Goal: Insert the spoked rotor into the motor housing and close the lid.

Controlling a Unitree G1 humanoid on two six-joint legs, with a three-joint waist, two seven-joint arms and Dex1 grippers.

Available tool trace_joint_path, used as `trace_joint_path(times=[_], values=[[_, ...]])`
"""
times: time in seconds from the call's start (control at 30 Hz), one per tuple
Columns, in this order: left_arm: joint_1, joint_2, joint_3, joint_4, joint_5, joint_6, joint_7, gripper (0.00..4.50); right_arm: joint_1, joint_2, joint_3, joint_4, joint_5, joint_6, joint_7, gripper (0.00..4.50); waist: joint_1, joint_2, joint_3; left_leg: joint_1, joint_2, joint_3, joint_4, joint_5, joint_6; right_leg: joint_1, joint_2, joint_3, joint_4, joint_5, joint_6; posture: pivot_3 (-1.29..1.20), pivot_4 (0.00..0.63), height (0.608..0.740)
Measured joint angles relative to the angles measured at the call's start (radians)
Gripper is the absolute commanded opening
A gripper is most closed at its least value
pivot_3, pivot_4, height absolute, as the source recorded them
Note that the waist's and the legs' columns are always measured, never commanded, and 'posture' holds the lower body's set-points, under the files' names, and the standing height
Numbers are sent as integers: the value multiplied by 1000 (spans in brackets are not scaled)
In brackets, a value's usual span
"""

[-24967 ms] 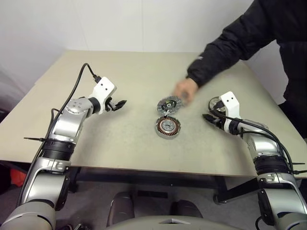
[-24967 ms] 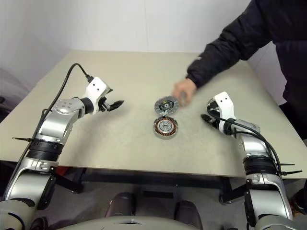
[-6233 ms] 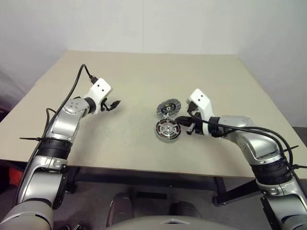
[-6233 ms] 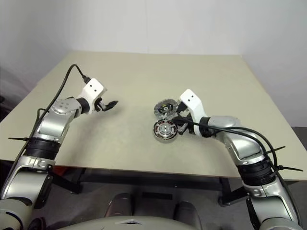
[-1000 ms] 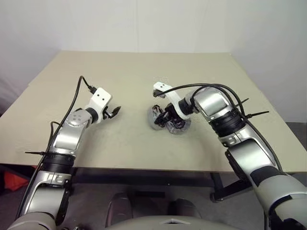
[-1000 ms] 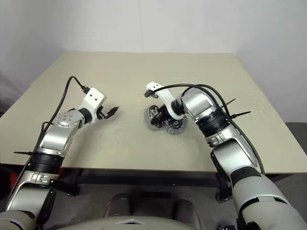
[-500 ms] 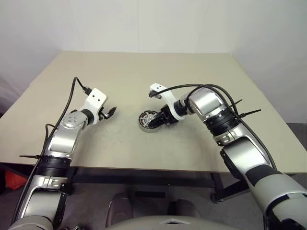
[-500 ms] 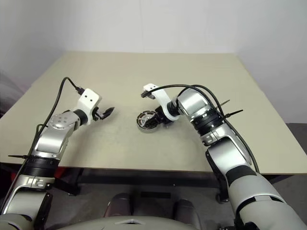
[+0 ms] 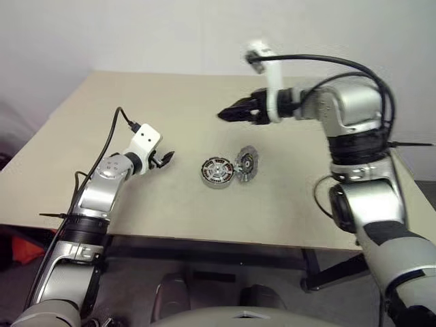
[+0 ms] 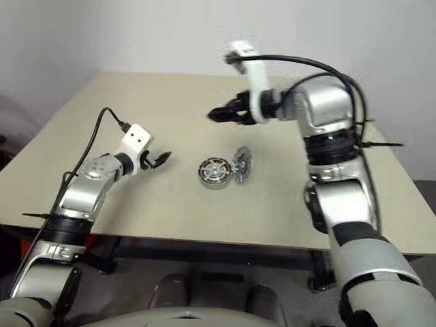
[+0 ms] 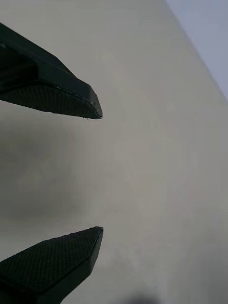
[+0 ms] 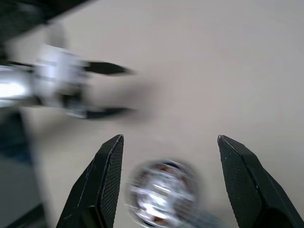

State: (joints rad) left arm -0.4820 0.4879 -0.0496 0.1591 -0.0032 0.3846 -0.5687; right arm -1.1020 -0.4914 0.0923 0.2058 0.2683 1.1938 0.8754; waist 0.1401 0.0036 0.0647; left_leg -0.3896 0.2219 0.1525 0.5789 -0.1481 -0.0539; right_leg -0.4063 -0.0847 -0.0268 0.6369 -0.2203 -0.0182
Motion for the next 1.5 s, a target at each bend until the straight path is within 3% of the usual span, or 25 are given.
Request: trace_joint_path(times=[0.2,0.33,0.37,0.47,0.63,1.03,1.33,1.5], values=[[-26,2,-17,50,3,-29,-29,3817,274,-224,24,-56,-58,-215,34,1592,12,0,0,0,0,1,0,2,-4,0,0,0,0,0,0,0,0,740],[-56,-4,-31,85,4,-41,-40,3817,426,-281,38,-166,-45,-234,76,145,6,1,0,2,0,2,0,2,-3,0,1,1,0,0,0,0,0,740],[-64,-4,-33,89,5,-48,-42,3817,463,-298,40,-215,-30,-231,94,66,7,1,0,3,0,2,-1,2,-2,0,0,1,0,0,0,0,0,740],[-74,-1,-35,104,6,-61,-52,3817,517,-301,50,-331,26,-197,128,66,2,1,0,5,0,3,-1,0,0,1,0,2,1,0,1,0,0,740],[-77,2,-35,113,7,-62,-61,3817,479,-190,53,-375,77,-148,85,66,-6,1,0,7,0,2,-1,0,0,2,0,2,2,-1,2,0,0,740],[-57,54,-5,86,7,-54,-47,3817,349,25,100,-251,82,-152,-34,66,-15,1,0,5,0,2,-1,0,0,2,0,1,2,-1,-1,0,0,740],[-53,103,30,57,5,-39,-34,3817,435,180,158,-242,82,-140,-133,66,-16,1,0,6,0,1,-2,1,-1,2,0,1,2,-1,-1,0,0,740],[-61,101,30,56,5,-36,-33,3817,432,252,163,-94,40,-234,-193,66,-13,1,0,6,0,1,-2,1,-2,2,0,1,3,-2,1,0,0,740]])
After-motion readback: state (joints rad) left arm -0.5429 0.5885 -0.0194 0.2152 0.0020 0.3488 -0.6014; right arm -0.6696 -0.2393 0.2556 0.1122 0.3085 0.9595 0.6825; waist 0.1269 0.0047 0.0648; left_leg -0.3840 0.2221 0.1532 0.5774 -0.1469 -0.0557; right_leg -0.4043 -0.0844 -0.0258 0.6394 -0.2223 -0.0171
